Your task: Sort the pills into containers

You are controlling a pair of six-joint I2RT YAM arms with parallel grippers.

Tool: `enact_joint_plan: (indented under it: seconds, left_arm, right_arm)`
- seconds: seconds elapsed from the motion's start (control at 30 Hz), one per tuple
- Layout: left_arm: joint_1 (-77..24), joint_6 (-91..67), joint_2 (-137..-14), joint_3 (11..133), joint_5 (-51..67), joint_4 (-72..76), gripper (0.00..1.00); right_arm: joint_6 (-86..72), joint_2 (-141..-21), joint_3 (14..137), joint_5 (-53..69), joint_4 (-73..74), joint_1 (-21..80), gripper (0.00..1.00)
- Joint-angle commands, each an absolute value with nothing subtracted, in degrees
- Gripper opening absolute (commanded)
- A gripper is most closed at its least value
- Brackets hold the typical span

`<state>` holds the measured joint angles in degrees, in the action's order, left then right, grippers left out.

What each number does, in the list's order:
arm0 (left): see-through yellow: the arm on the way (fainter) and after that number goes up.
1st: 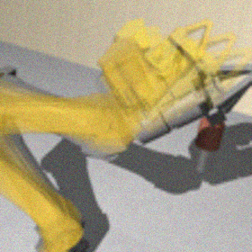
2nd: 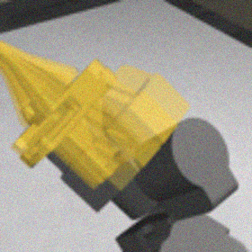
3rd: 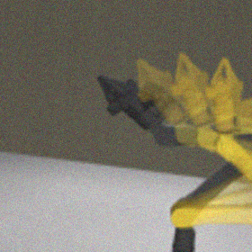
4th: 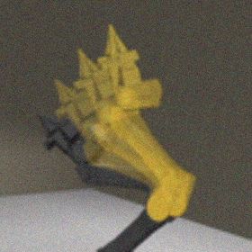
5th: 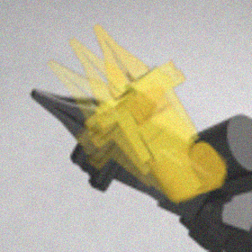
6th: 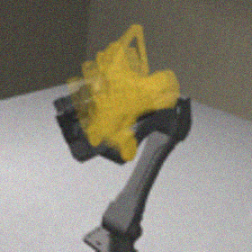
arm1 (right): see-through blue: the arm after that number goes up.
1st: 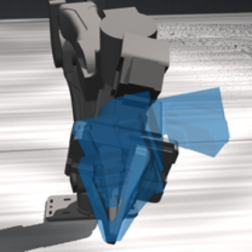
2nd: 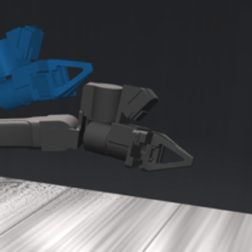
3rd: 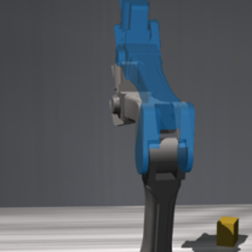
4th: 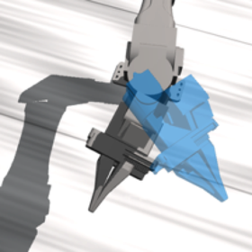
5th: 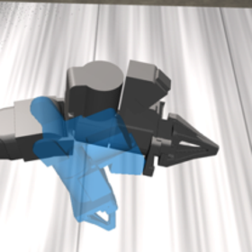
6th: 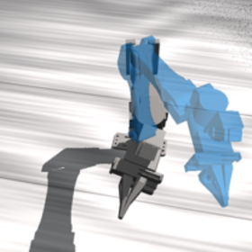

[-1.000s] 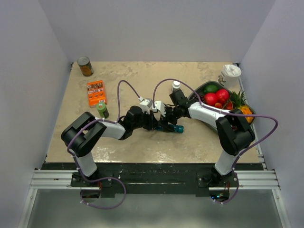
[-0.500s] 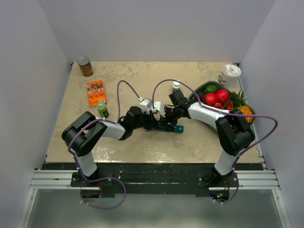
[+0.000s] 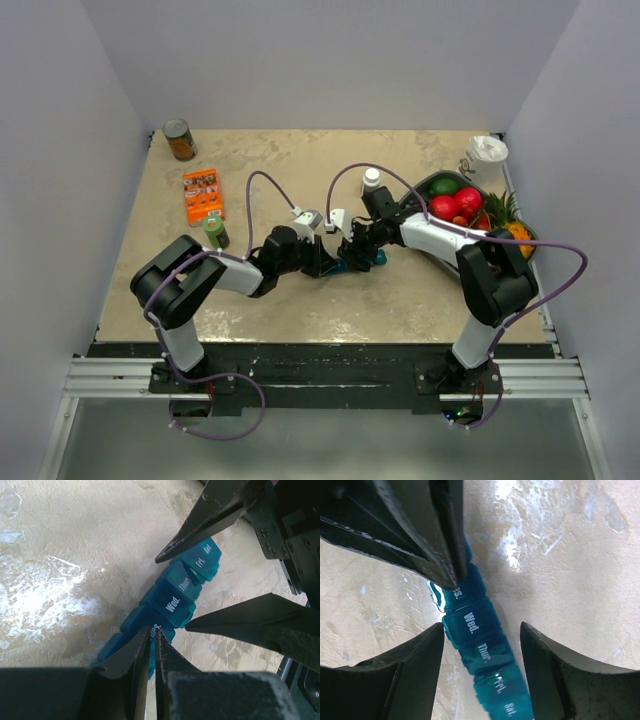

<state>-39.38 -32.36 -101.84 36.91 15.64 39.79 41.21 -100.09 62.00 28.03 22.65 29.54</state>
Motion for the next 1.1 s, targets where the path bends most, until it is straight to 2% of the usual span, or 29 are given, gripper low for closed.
enact_joint_plan:
  seconds: [0.0,0.4,1.07]
  left_arm:
    - [-39.6,-30.8,-104.6,35.1,15.9,35.9,0.14]
    - [-39.6,-30.3,-106.1,35.4,17.0,35.2,0.13]
    - [-39.6,-30.5,-107.0,35.0,17.7,35.4,0.13]
  right_arm:
    - [40.1,-97.0,62.6,28.8,20.8,28.4,0.64]
    - [36.7,-96.6,62.6,27.3,17.3,27.9,0.59]
    - [32.3,-98.6,65.4,23.7,13.2,29.1,0.6]
